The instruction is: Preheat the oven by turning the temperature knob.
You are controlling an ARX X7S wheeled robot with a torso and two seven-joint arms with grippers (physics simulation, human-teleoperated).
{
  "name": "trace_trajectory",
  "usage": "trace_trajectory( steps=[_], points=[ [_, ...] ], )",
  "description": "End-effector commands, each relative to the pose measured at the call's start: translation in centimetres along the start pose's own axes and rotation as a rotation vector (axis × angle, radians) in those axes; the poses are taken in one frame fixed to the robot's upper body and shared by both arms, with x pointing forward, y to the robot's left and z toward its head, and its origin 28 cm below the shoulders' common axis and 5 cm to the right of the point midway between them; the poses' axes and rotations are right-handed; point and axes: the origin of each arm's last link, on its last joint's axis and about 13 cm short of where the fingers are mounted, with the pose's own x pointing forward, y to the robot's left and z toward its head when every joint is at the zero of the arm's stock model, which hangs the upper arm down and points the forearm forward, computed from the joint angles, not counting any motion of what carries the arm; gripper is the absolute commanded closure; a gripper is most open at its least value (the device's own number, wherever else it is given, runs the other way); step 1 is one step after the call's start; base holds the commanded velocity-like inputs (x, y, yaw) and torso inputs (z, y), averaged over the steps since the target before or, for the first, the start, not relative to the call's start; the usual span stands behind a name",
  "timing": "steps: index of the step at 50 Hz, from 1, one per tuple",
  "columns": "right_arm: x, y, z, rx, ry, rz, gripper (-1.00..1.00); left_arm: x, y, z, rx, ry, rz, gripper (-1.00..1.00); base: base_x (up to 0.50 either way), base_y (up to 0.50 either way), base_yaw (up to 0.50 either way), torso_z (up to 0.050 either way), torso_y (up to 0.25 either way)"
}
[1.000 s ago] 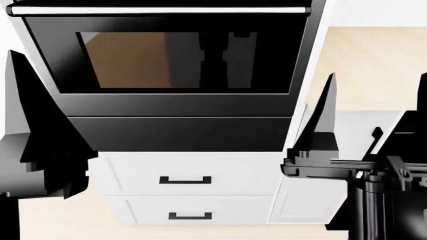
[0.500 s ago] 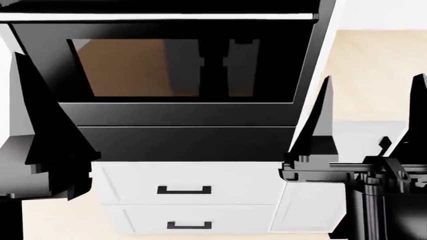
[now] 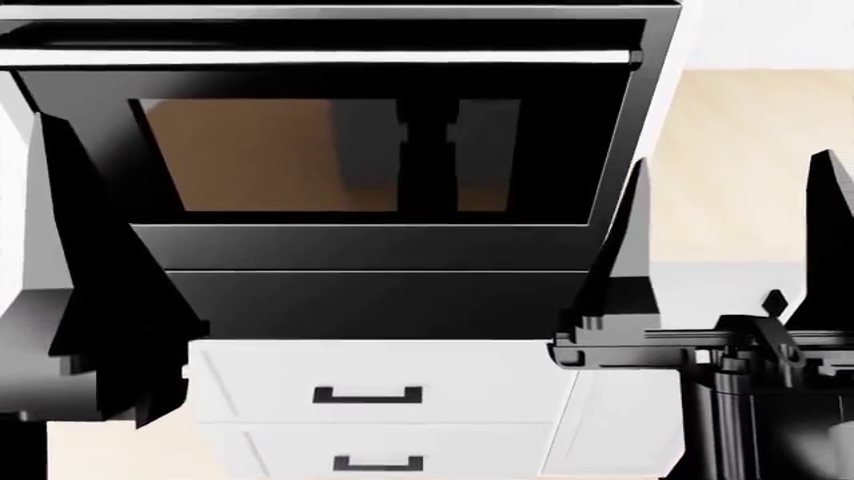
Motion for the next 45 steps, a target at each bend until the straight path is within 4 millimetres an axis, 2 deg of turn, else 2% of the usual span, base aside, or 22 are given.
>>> trace_trajectory(
  steps=[1,33,41,45],
  points=[
    [0.0,0.1,0.0,-0.009,0.006,0.011,-1.00,-0.1,-0.1,0.1,-0.014,0.001,-0.014,-1.00,0.00,0.00,0.00,0.050,0.000],
    [0.2,0.0,0.0,-0.036,0.011,0.010,-1.00,0.1,0.0,-0.1,0.019,0.026,-0.001,-1.00,0.00,0.00,0.00,0.049,0.000],
    [0.4,-0.8,-0.5,-0.228,0.128,0.008,-1.00,0.3,0.2,0.0,0.033,0.040,0.028,-1.00,0.00,0.00,0.00,0.002,0.000],
    [1.2,-1.3,-0.1,-0.309,0.143,0.029,-1.00,0.3,0.2,0.0,0.034,0.044,0.031,-1.00,0.00,0.00,0.00,0.000,0.000]
  ],
)
